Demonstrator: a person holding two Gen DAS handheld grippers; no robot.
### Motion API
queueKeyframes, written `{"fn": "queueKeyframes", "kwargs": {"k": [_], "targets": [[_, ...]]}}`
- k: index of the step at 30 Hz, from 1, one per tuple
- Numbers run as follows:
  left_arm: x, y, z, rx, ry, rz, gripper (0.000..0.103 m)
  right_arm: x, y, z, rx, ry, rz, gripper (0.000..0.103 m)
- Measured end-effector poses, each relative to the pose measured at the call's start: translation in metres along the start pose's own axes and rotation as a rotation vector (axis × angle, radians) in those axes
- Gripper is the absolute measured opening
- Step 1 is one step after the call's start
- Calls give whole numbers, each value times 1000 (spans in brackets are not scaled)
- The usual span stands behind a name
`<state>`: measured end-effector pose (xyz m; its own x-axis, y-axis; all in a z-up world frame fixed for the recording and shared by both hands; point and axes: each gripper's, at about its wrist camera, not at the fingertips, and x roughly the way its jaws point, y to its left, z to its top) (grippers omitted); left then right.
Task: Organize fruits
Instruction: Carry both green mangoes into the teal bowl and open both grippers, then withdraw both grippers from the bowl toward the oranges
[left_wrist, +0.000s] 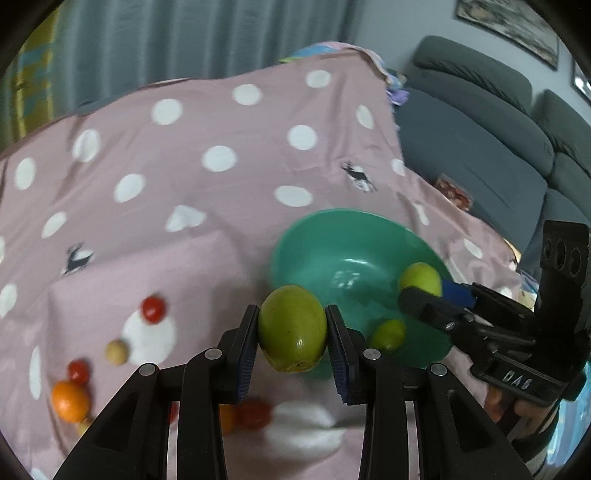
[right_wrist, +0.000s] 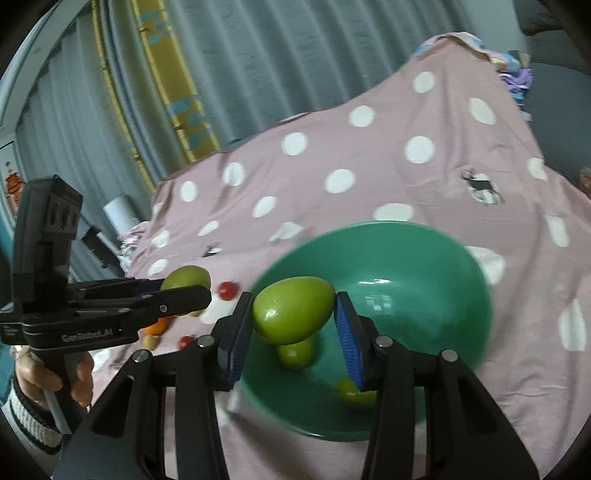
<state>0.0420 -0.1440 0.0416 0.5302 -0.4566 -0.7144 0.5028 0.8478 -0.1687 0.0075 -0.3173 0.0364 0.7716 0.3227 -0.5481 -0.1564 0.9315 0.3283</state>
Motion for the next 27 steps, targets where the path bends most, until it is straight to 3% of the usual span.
{"fn": "queueKeyframes", "kwargs": {"k": [7, 15, 18, 27], "targets": [[43, -36, 8, 100, 84, 16, 35, 2, -21, -5, -9, 38, -111, 44], [68, -45, 1, 135, 161, 54, 35, 6, -28, -8, -12, 68, -121, 44], [71, -46, -2, 152, 165, 93, 35, 4, -28, -8, -19, 64, -118, 40], [60, -41, -2, 106, 136, 77, 38, 0, -28, -8, 12, 47, -101, 43]]}}
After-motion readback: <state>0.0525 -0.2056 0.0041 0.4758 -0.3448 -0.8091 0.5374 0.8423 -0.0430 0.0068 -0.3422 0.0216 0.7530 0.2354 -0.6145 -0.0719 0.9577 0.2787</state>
